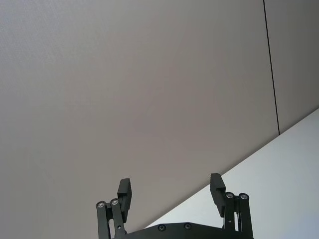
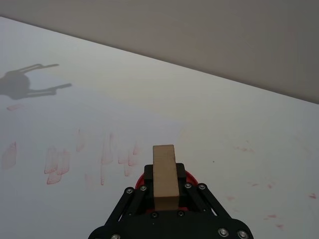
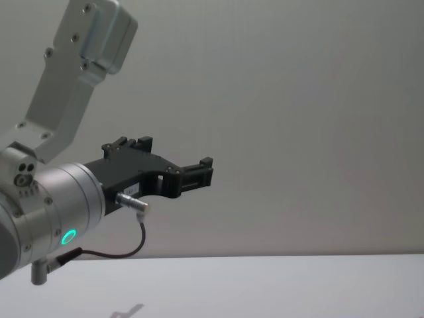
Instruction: Use the one hand to pick up the stamp and affix it onto the A4 paper.
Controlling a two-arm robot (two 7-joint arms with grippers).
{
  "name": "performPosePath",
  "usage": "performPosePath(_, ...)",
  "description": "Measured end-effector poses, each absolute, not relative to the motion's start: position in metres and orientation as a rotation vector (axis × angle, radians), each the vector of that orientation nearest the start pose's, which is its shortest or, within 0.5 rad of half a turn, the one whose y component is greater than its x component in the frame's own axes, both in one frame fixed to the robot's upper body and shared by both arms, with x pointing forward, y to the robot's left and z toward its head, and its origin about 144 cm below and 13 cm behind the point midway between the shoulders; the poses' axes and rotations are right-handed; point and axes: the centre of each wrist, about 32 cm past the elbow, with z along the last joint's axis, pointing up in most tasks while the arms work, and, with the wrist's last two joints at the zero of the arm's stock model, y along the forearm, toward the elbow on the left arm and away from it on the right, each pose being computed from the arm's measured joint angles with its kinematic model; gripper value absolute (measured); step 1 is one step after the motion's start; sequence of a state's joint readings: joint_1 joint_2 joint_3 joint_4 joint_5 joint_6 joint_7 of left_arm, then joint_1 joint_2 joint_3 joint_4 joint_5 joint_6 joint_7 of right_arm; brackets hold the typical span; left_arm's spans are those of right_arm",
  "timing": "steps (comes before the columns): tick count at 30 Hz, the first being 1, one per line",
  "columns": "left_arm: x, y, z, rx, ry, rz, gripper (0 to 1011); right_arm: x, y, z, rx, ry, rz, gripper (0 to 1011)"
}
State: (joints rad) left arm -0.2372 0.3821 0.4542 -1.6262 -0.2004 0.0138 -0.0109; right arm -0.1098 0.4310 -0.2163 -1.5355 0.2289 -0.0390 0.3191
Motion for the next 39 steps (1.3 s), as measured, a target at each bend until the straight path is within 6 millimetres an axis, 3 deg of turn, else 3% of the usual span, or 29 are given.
performPosePath(11, 0.492, 0.198, 1.204, 0.061, -0.268, 1.124, 1001, 0.416, -0.288, 1.096, -0.268, 0.035, -1.035, 232)
performPosePath(16, 0.492, 0.198, 1.204, 0.061, -0.268, 1.124, 1001, 0.417, -0.287, 1.095, -0.268, 0.035, -1.037, 428)
performPosePath(18, 0.492, 0.198, 1.204, 0.061, -0.268, 1.124, 1001, 0.418, -0.287, 1.095, -0.267, 0.035, -1.038, 438)
performPosePath(20, 0.492, 0.198, 1.204, 0.061, -0.268, 1.124, 1001, 0.418, -0.287, 1.095, -0.267, 0.035, -1.039, 548)
performPosePath(32, 0.492, 0.198, 1.204, 0.061, -0.268, 1.124, 1001, 0.421, -0.284, 1.099, -0.249, 0.028, -1.048, 905)
performPosePath(36, 0.492, 0.198, 1.204, 0.061, -0.268, 1.124, 1001, 0.423, -0.283, 1.103, -0.231, 0.022, -1.053, 993)
performPosePath(39, 0.492, 0.198, 1.204, 0.061, -0.268, 1.124, 1001, 0.424, -0.281, 1.106, -0.218, 0.016, -1.055, 1001)
